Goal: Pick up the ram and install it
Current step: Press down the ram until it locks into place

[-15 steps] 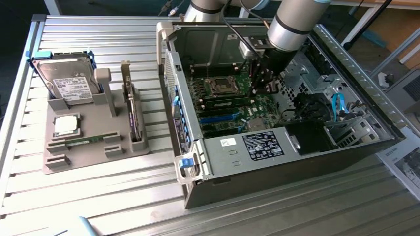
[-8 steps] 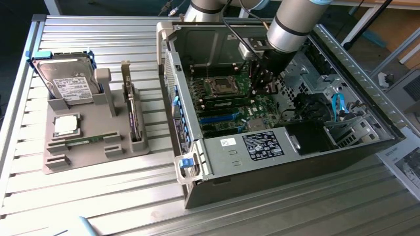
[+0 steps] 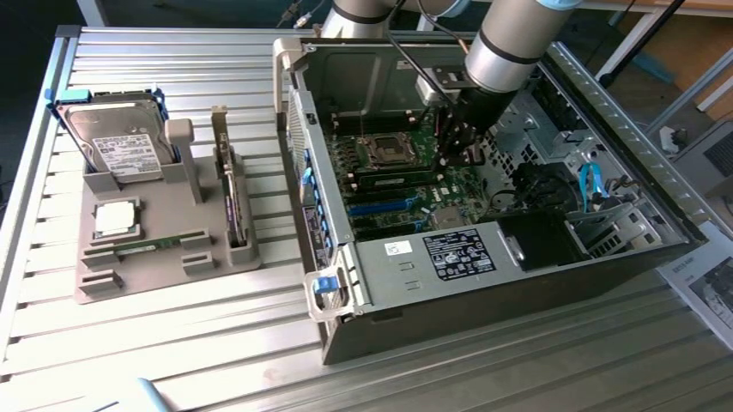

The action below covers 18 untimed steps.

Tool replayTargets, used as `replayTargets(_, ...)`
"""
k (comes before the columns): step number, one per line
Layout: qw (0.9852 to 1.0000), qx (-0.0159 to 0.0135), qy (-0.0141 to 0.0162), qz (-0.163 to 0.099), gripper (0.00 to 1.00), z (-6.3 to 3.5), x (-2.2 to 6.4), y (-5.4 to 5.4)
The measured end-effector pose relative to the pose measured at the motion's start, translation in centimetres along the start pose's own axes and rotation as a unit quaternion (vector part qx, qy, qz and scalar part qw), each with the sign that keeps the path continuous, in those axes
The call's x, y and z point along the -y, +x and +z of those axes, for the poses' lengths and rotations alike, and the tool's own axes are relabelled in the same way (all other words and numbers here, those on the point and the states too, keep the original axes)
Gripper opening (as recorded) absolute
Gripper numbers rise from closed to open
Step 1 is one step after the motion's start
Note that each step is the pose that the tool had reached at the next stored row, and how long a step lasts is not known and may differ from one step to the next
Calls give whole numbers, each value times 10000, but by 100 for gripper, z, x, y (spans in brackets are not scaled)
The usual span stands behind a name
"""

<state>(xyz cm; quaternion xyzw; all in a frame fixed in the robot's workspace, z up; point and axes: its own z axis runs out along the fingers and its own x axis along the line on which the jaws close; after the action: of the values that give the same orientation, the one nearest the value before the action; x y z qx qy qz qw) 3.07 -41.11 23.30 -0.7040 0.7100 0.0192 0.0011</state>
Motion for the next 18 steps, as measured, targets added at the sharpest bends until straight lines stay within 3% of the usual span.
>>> replayTargets(10,10000,2,1,0,10,11,1,-1)
replayTargets(18,10000,-45,1,1,10,-102,-3,-7)
